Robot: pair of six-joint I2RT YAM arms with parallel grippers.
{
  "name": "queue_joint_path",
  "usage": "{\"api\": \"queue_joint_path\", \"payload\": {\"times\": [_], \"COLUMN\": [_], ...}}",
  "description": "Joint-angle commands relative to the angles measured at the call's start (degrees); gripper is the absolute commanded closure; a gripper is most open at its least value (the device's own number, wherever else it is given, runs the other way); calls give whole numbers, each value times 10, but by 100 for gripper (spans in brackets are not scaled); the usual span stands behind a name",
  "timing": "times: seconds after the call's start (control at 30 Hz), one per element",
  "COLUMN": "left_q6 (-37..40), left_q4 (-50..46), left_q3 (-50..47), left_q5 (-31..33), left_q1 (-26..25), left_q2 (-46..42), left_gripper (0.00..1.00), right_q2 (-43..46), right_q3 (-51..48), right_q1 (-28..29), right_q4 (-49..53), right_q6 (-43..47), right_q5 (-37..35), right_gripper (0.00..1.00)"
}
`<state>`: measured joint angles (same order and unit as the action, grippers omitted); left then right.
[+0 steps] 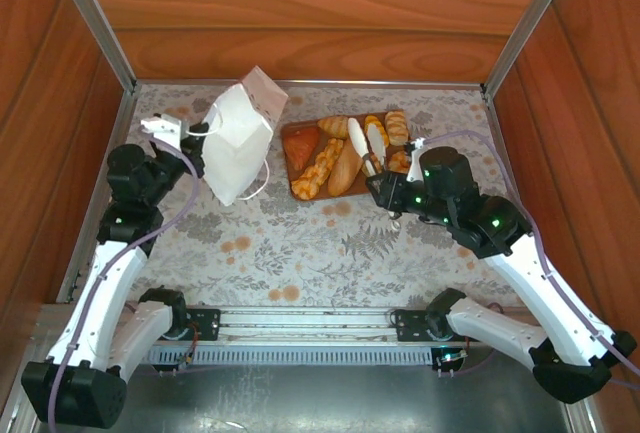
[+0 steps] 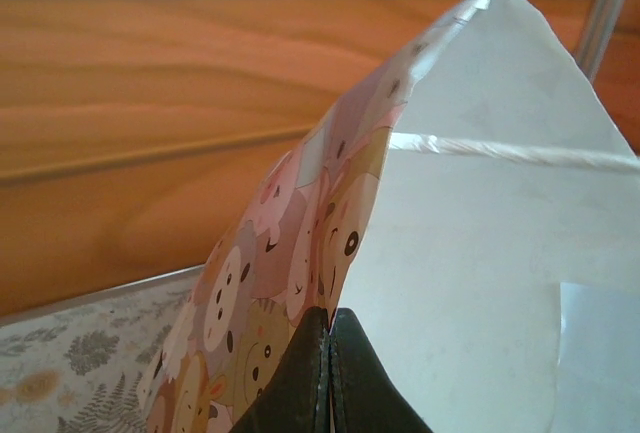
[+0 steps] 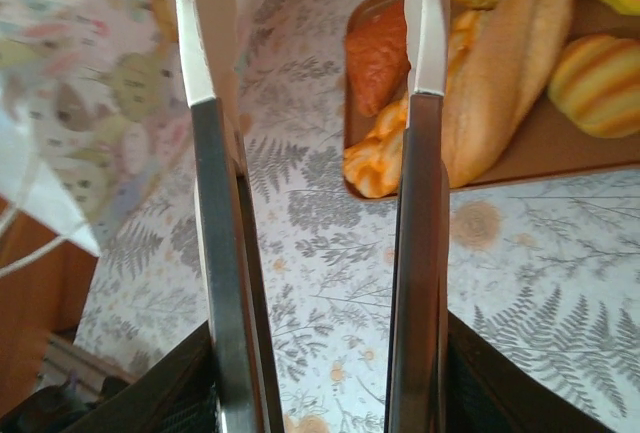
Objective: Take the fake bread out of the paper bag
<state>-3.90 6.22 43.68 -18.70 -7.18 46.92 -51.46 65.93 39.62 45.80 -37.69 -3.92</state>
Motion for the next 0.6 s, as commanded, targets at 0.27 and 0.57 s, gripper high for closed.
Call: {"api": "queue_joint_path", "payload": {"times": [0.27,0.57], "left_q6": [-186,-259], "left_q4": [-186,-299], "left_q3": [177,272], "left_q5": [137,142], "left_q1": [5,4], "left_q2": [65,135], "left_gripper": [100,100], "right_q2": [7,9], "right_q3": [-13,-32], "right_q1": [-50,-90], "right_q4": [29,37], "right_q6": [-23,-23], "right_q5": [-49,-48], "right_gripper": [49,50]}}
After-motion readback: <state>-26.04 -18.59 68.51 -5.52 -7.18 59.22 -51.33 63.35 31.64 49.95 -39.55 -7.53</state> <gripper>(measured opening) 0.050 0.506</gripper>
